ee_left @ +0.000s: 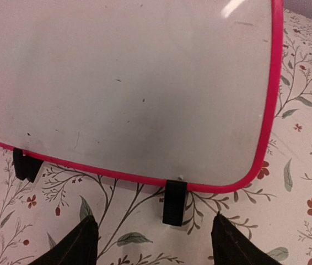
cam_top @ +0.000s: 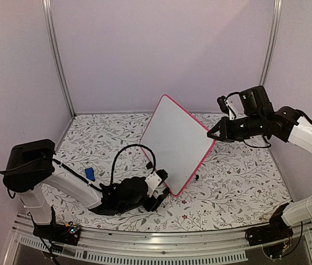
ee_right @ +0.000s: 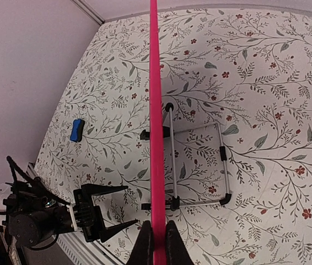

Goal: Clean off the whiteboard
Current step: Move the whiteboard to the center of the board.

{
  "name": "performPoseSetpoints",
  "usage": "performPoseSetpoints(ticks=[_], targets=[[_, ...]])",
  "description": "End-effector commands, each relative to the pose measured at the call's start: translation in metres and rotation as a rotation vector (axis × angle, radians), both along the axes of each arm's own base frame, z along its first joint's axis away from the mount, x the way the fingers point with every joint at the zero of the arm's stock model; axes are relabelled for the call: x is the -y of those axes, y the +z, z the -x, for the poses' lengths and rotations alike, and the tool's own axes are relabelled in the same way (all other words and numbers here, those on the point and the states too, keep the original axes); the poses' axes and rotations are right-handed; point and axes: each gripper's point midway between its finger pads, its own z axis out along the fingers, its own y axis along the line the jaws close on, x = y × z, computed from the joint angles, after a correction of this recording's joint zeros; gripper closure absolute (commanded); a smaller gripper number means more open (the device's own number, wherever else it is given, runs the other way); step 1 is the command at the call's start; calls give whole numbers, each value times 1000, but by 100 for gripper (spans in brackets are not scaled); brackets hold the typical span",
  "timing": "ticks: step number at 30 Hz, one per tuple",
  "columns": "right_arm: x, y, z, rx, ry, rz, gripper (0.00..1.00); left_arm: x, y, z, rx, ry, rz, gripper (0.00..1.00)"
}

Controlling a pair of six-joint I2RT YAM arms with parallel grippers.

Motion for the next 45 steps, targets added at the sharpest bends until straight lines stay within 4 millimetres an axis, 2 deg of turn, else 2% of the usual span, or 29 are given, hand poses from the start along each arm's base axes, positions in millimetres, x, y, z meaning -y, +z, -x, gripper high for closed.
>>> performPoseSetpoints(ticks=[1,9,15,17,22,25,45], targets=[[4,16,5,56,-2,-38,100,6,-1,-6,0,-13,15,31],[11,21,12,68,-16,-52,100,8,-9,-9,-12,2,5,32],[13,8,15,46,-17,-51,99,8,-10,-10,-14,7,6,33],[14,4,17,41,-23,-54,92,8,-9,-10,-13,5,9,33],[18,5,21,42,-33,-60,85,9,-7,-10,-15,1,14,33],[20,5,22,42,-37,-56,76,9,-8,-9,-16,-2,16,33],[33,-12,29,33,-60,-12,52,-6,-1,2,-34,-29,48,45]])
